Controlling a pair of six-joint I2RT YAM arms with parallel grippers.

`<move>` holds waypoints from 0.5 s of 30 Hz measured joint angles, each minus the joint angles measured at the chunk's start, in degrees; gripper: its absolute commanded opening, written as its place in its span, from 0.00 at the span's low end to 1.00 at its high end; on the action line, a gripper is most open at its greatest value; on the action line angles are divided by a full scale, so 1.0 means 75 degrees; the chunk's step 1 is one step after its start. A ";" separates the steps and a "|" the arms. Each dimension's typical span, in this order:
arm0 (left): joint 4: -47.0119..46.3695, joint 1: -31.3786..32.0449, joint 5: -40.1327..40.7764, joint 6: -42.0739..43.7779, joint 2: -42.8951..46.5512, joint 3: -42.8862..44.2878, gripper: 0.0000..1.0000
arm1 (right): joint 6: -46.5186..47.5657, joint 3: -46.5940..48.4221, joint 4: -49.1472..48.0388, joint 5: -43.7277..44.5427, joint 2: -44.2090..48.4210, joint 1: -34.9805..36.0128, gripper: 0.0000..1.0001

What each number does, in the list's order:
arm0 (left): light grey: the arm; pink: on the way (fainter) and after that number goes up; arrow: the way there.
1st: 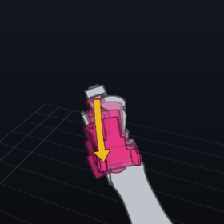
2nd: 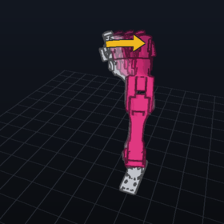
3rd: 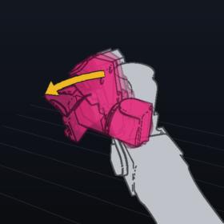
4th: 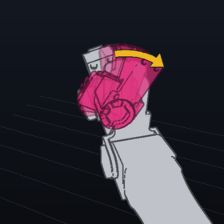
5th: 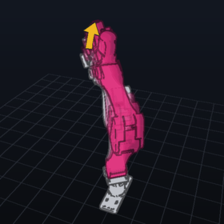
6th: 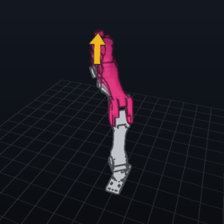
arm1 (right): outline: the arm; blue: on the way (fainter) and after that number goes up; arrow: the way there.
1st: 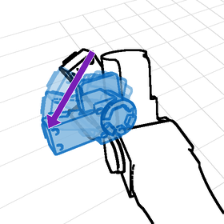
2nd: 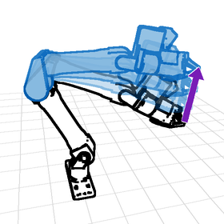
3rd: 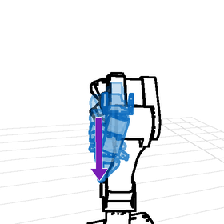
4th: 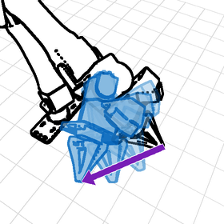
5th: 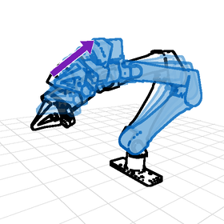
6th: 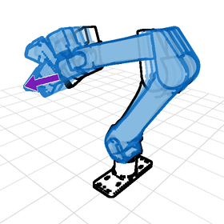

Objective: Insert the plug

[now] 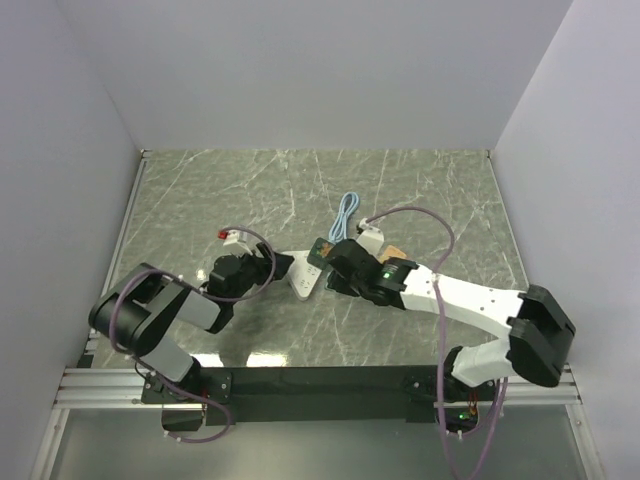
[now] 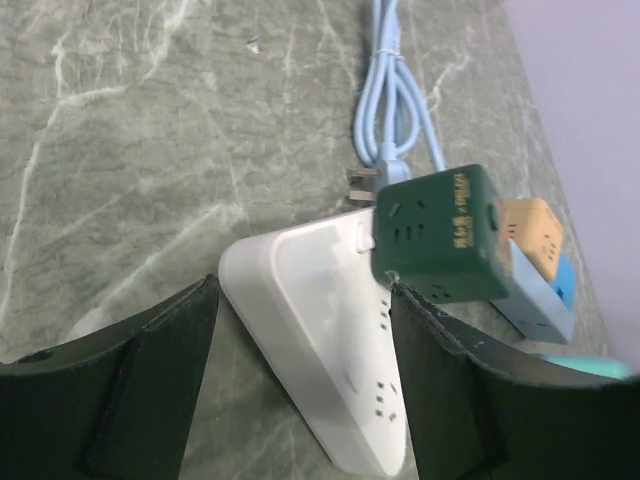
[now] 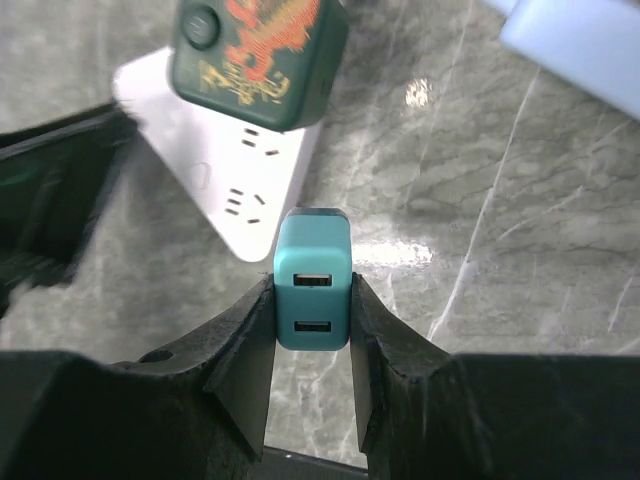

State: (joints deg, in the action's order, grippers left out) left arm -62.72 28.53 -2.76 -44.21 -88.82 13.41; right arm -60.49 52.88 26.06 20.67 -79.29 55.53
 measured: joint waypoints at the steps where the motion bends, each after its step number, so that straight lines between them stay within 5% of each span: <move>1: -0.0009 0.0000 0.0000 -0.0003 -0.0149 0.0073 0.74 | 0.0017 -0.0038 0.0000 0.0038 0.0160 0.0000 0.00; 15: -0.0373 0.0000 -0.0140 -0.0251 -0.1399 0.0583 0.70 | 0.0277 -0.0370 -0.0052 0.0146 0.0909 -0.0003 0.00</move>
State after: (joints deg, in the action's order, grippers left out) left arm -65.52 28.53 -3.81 -46.09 -99.31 17.78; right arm -58.41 50.11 25.67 21.76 -72.47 55.51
